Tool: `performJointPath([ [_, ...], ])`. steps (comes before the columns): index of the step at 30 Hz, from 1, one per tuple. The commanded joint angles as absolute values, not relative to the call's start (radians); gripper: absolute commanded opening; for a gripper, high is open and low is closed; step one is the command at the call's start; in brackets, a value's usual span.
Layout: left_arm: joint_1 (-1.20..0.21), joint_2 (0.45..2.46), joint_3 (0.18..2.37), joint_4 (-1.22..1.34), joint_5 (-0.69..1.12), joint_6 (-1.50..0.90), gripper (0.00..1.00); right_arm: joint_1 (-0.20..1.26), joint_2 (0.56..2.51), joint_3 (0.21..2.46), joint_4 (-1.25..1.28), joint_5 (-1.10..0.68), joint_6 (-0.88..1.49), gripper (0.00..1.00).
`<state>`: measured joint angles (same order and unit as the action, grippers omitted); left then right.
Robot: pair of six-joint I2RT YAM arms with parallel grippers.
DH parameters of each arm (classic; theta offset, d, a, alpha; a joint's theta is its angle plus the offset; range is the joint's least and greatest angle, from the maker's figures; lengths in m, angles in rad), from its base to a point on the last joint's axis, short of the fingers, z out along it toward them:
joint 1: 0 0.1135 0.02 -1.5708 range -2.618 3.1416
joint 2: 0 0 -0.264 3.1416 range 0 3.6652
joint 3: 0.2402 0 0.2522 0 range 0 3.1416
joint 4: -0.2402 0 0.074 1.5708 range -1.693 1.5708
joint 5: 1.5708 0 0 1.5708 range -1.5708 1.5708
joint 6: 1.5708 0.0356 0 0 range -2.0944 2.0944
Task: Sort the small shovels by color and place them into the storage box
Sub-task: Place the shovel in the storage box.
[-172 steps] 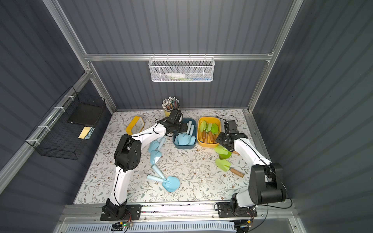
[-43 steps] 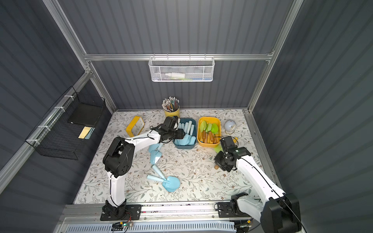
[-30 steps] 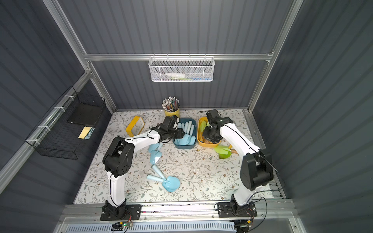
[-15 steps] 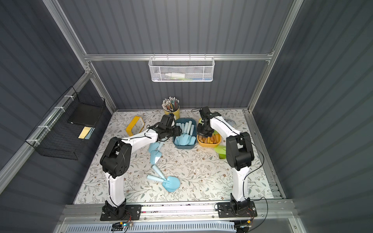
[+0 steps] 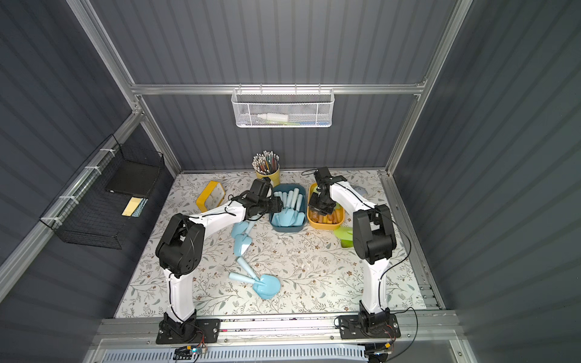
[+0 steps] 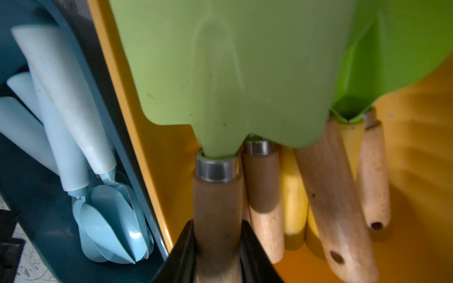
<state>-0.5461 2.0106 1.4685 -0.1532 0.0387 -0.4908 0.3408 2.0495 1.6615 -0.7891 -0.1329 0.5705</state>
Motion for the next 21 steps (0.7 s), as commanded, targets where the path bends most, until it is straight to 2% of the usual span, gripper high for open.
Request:
performJointPath([
  [1, -0.538, 1.953, 1.468, -0.191, 0.016, -0.496, 0.63, 0.341, 2.045, 1.671, -0.817, -0.123, 0.564, 0.42],
  [4, -0.538, 1.941, 1.464, -0.192, 0.012, -0.495, 0.65, 0.342, 2.006, 1.675, -0.838, -0.107, 0.547, 0.51],
  [6, -0.538, 1.931, 1.459, -0.194, 0.012, -0.494, 0.65, 0.342, 1.969, 1.67, -0.858, -0.074, 0.535, 0.53],
  [13, -0.538, 1.903, 1.406, -0.18, 0.034, -0.475, 0.65, 0.332, 1.842, 1.597, -0.84, 0.089, 0.536, 0.55],
  [21, -0.538, 1.9, 1.398, -0.158, 0.046, -0.46, 0.65, 0.321, 1.925, 1.664, -0.788, 0.041, 0.542, 0.47],
])
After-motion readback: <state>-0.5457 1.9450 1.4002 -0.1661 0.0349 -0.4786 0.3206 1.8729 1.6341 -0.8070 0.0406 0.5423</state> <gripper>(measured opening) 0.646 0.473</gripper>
